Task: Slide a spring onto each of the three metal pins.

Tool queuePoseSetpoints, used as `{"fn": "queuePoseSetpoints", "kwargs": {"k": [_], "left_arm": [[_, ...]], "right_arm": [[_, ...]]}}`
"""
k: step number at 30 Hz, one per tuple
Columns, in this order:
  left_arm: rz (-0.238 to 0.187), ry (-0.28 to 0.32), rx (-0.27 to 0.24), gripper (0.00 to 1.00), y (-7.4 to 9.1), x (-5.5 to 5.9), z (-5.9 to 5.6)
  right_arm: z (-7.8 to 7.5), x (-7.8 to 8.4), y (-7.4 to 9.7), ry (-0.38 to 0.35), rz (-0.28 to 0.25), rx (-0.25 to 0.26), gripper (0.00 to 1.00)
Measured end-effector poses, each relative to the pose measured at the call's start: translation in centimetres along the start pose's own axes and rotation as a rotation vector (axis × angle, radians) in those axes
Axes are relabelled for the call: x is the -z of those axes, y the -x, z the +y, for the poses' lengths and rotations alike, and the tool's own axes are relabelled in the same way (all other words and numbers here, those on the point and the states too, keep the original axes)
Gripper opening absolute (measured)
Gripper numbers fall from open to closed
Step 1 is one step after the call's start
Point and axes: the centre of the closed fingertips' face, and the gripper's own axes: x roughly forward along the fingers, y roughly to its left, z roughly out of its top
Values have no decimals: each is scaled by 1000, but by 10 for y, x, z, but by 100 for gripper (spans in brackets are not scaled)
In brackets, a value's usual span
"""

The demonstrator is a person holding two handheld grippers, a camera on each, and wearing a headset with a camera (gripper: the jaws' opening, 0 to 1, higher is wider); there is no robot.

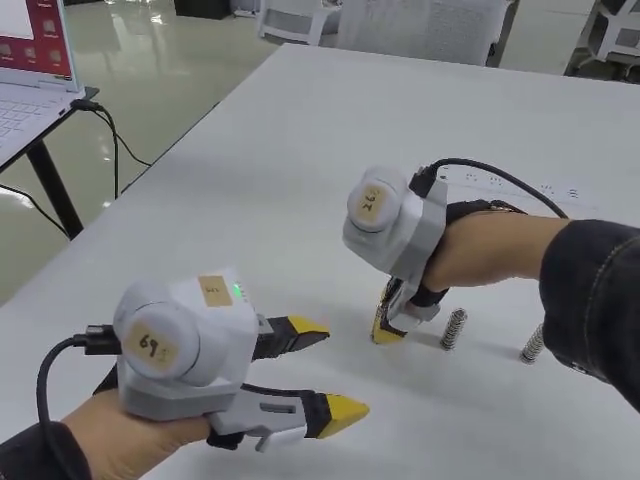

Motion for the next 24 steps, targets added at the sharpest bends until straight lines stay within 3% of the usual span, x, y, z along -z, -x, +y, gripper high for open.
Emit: {"fn": "queuePoseSetpoints", "kwargs": {"k": [24], "left_arm": [[7,-3,2,42,1,2,0]], "right_arm": [[-3,14,4,-26,-17,18,31]]}}
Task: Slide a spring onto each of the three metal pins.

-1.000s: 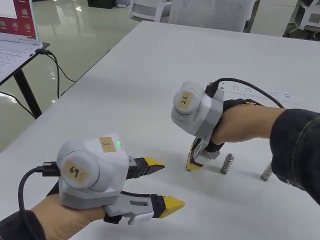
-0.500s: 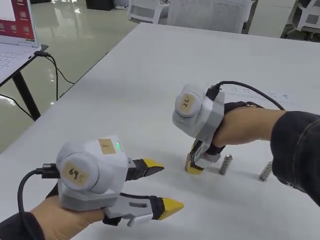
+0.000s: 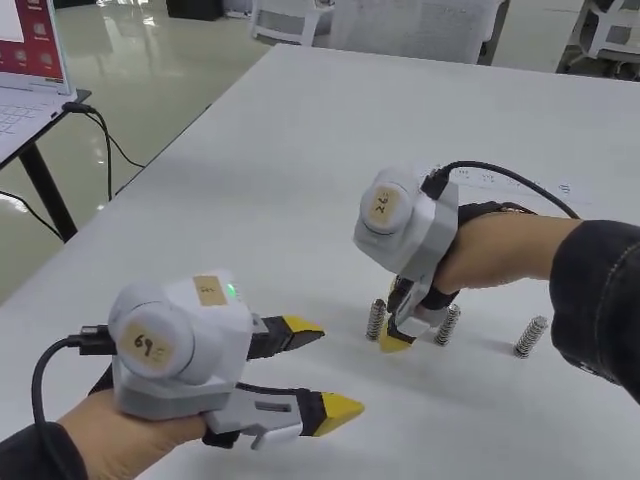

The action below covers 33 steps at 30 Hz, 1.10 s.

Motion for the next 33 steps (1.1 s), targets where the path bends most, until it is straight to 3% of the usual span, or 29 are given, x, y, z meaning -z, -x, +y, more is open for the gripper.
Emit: {"fn": "queuePoseSetpoints", "kwargs": {"k": [33], "left_arm": [[19,-8,0,42,-2,2,-2]], "right_arm": [[-15,26,21,-90,-86,81,56]]}}
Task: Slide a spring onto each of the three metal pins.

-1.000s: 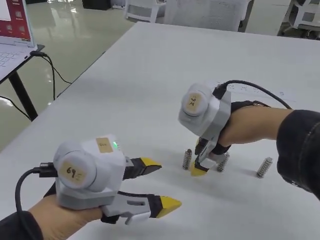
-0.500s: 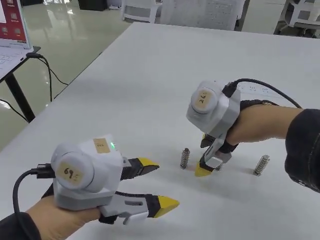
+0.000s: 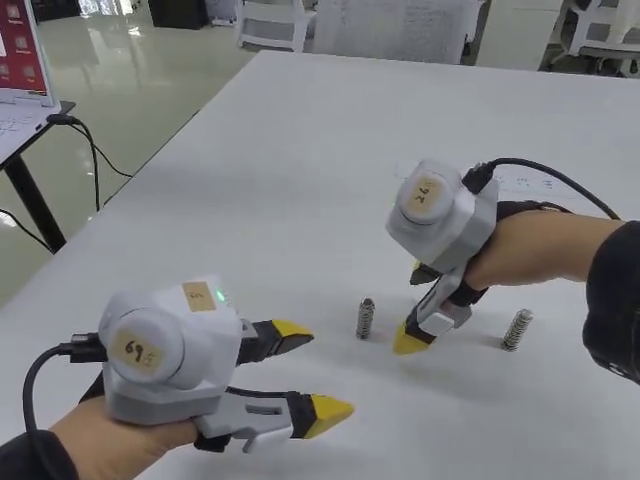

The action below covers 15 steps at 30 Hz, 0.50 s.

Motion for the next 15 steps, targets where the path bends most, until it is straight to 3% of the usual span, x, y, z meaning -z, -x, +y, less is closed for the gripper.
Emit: {"fn": "queuePoseSetpoints", "kwargs": {"k": [15], "left_arm": [[15,-9,4,42,-2,1,-2]], "right_arm": [[-10,14,13,-46,-32,43,61]]}}
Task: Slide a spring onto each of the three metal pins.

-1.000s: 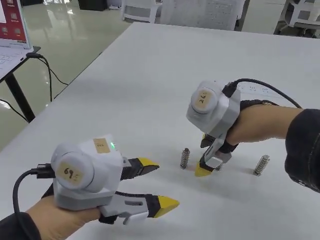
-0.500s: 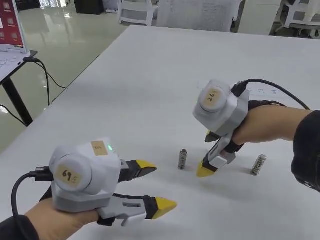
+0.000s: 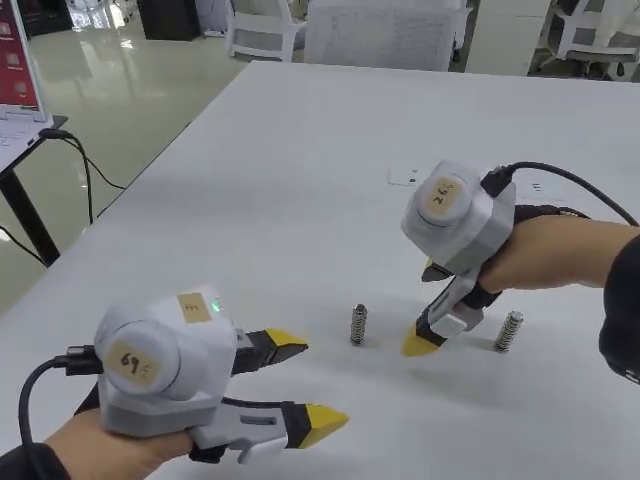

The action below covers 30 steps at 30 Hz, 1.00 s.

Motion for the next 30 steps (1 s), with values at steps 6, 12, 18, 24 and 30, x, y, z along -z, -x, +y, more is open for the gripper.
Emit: {"fn": "queuePoseSetpoints", "kwargs": {"k": [6,12,18,24,30], "left_arm": [[4,0,-3,42,0,1,0],[6,-2,-5,42,0,2,0],[9,-3,-7,42,0,2,0],[12,-5,-10,42,0,3,1],[14,-7,-11,42,1,4,0]], "right_arm": [[-3,8,5,-24,-8,13,62],[-8,16,13,-51,-21,35,63],[-12,24,20,-83,-40,56,64],[-13,32,27,-112,-62,80,65],[-15,40,34,-144,-85,101,65]]}}
